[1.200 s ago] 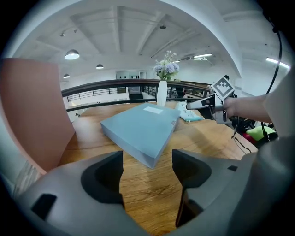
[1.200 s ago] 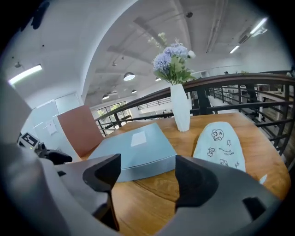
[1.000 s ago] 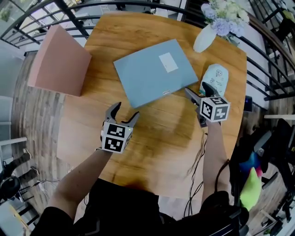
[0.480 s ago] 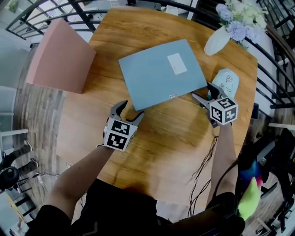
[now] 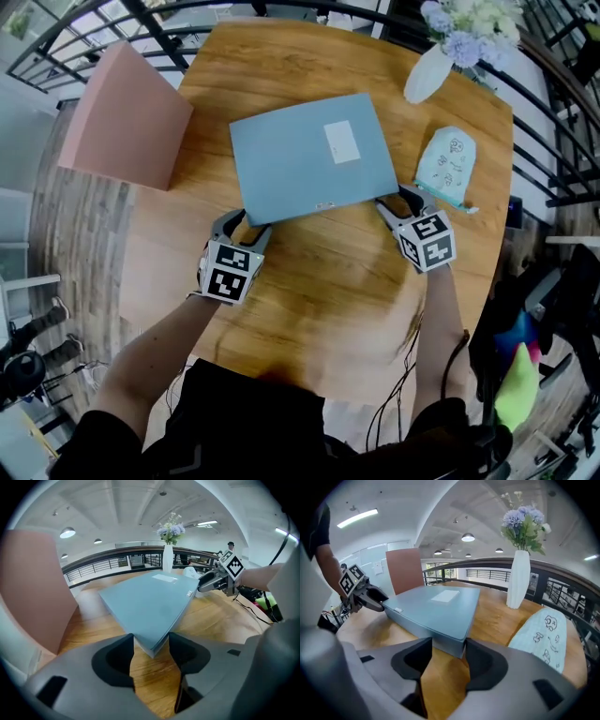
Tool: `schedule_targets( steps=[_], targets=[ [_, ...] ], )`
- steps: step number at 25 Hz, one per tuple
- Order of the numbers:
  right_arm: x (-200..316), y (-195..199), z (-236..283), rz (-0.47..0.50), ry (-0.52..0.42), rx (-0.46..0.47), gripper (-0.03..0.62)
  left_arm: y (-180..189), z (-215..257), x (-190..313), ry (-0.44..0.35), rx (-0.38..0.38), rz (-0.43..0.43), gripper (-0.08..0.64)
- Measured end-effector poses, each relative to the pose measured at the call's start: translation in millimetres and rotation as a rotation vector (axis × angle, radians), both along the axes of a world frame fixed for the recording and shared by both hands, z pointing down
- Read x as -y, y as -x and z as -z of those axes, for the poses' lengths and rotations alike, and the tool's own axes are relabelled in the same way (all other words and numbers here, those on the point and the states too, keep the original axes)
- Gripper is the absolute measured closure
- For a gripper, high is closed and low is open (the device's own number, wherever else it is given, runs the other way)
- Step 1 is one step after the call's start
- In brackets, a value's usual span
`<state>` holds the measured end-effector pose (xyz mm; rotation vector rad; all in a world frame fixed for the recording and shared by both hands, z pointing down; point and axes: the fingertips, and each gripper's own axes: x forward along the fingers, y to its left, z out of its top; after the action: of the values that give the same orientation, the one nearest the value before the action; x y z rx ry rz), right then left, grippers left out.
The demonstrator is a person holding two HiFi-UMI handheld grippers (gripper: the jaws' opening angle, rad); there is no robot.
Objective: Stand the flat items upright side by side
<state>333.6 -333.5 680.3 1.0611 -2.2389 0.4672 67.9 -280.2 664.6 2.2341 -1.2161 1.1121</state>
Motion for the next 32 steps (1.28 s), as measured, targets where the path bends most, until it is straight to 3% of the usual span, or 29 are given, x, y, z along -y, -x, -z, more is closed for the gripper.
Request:
schedule_targets(
  steps=[5, 15, 19, 22, 26, 32],
  targets=[
    [-59, 24, 0, -0.051, 0.032, -0.012, 0.362, 28, -3, -30, -0.014, 0.01, -0.055, 0.305],
    [-193, 90, -5, -0.176, 0.158, -0.006, 0.38, 92, -12, -99, 0.039, 0.026, -0.207, 0.307],
    [-235, 106, -7, -0.173, 0.194, -0.034, 0.374, 105, -12, -113, 0.039, 0.042, -0.281, 0.307],
    [-244, 101, -7, -0.159, 0.187, -0.079, 0.36, 102, -7, -115, -0.014, 0.102, -0.345, 0.293],
    [-234, 102, -6, -0.144, 0.171, -0.072, 0.253, 109, -15, -113, -0.026, 0.194, -0.361, 0.259],
    [-214, 108, -15, -0.07, 0.16, -0.027, 0.239, 102, -22, -106, 0.014, 0.209, -0.425, 0.258]
  ],
)
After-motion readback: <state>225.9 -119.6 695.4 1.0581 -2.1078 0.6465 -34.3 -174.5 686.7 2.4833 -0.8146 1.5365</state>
